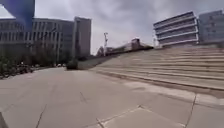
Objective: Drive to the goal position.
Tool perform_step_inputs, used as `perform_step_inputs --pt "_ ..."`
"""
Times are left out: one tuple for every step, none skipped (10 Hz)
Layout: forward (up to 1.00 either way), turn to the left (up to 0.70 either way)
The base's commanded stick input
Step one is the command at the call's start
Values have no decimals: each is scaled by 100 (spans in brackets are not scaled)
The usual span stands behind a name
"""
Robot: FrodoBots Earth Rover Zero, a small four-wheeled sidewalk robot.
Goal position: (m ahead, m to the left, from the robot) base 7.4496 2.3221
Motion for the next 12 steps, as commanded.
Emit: perform_step_inputs --pt "100 40" --pt "100 31" --pt "100 0" --pt "100 0" --pt "100 0" --pt "100 0" --pt "100 22" --pt "100 40" --pt "100 40" --pt "100 40" --pt "100 4" --pt "100 0"
